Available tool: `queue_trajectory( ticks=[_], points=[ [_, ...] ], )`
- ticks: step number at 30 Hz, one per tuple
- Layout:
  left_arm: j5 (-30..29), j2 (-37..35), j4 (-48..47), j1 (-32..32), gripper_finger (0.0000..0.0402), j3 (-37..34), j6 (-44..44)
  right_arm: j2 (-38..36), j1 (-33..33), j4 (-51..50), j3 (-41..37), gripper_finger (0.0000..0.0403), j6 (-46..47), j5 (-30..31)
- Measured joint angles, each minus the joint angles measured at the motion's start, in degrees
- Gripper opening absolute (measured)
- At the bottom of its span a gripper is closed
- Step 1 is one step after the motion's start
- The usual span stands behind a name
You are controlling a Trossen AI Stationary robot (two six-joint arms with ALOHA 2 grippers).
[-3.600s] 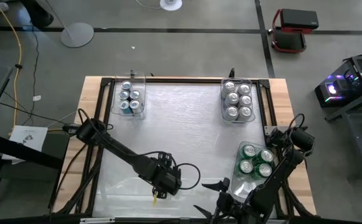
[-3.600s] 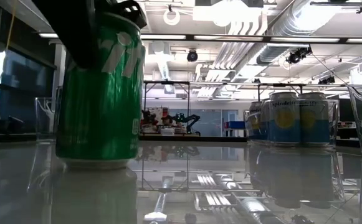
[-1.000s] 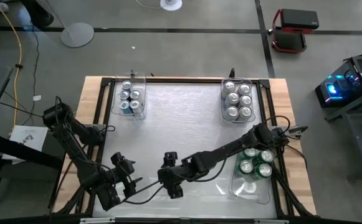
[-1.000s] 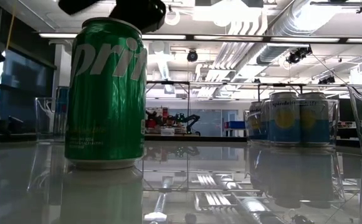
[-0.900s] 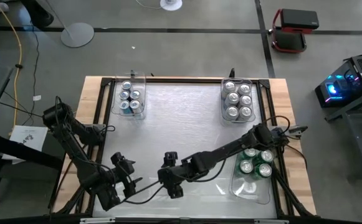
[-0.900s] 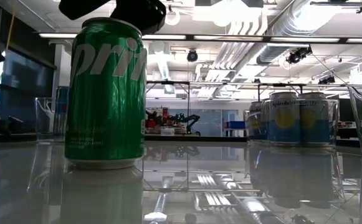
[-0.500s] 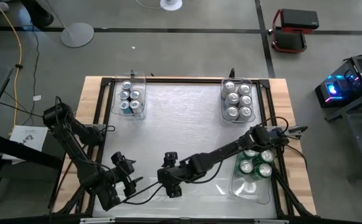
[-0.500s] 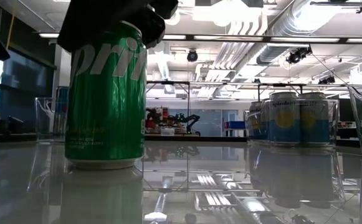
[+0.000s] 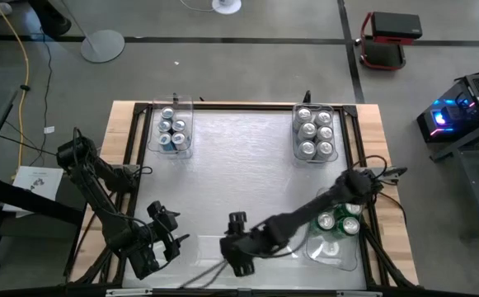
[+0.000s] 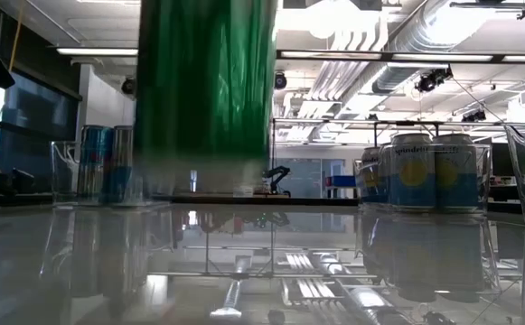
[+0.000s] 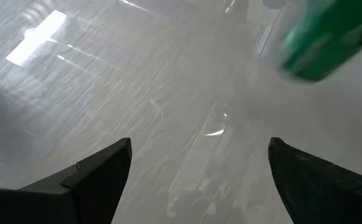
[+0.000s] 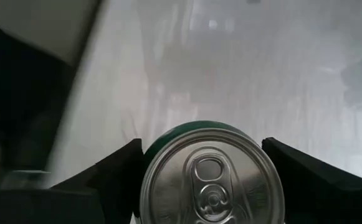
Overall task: Sort soda cans
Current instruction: Put the green soda can into the bottom transparent bin
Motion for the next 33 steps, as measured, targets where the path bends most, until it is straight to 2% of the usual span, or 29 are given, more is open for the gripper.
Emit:
queue_trajectory(
  ticks=[5, 9, 15, 20, 25, 33],
  points=[
    [-1.36, 0.00, -0.03, 0.00, 0.0354, 0.00, -0.01, -6.68, 5.38, -2.68, 0.20, 0.0279, 5.16, 4.77],
    [-2.13, 0.00, -0.02, 0.00, 0.0354, 0.00, 0.00, -11.41, 11.40, -9.95, 0.17, 0.0279, 14.31, 9.04],
    [-3.55, 0.02, 0.04, 0.00, 0.0354, 0.00, 0.82, -17.65, 21.44, -27.53, 0.24, 0.0279, 39.20, 19.60],
    [-4.30, 0.02, 0.04, 0.00, 0.0354, 0.00, 1.41, -19.22, 28.53, -44.92, 0.24, 0.0279, 63.70, 24.24],
    [-4.59, 0.02, 0.00, 0.13, 0.0354, 0.00, 2.54, -19.89, 32.57, -44.85, -3.47, 0.0279, 74.04, 25.87],
    [-4.74, 0.02, -0.07, 0.35, 0.0354, 0.00, 3.03, -24.29, 34.88, -45.34, -15.52, 0.0279, 85.69, 19.74]
  ],
)
